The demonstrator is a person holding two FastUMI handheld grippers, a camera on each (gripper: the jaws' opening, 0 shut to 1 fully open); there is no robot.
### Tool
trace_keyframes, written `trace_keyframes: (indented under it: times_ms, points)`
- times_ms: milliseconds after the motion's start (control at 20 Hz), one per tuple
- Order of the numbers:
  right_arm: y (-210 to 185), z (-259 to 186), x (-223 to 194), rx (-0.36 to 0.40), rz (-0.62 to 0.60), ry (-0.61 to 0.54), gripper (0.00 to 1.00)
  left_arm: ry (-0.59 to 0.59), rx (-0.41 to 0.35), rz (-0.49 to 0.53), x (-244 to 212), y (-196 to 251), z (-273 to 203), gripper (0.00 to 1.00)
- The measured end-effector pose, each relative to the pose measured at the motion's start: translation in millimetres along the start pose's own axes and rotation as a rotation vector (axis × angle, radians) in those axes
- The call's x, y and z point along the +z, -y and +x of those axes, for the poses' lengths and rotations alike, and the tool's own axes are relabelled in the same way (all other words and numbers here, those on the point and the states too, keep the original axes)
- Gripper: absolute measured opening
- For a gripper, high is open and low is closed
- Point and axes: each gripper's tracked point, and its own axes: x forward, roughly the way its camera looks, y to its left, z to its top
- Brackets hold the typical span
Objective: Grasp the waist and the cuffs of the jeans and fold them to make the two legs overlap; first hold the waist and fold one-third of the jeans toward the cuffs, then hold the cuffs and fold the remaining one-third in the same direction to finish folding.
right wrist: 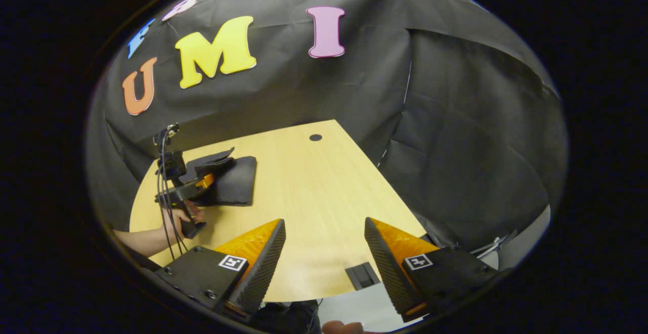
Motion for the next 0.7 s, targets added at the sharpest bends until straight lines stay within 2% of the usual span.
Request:
trace_keyframes:
  times_ms: [100,150,250,300,450,550,700]
  points:
    - [-3,7,5,0.015,-0.002,-0.001,0.97,0.0,0.011,-0.003,-1,1,3,0.17]
    - [-5,11,7,0.022,-0.006,0.002,0.97,-0.004,-0.001,-0.012,-1,5,0,0.23]
    - [-10,17,13,0.04,-0.014,0.007,0.95,-0.007,-0.017,-0.011,0,13,2,0.47]
    - [-13,21,16,0.049,-0.016,0.01,0.95,-0.011,-0.032,-0.01,0,19,0,0.54]
    - [-24,28,26,0.077,-0.021,0.025,0.97,-0.005,-0.029,0.022,7,23,-8,1.0]
    - [-34,33,37,0.098,-0.028,0.052,0.97,-0.001,-0.03,0.012,14,20,-20,1.0]
    - [-58,35,61,0.135,-0.062,0.12,0.97,0.059,-0.034,0.027,48,14,-45,1.0]
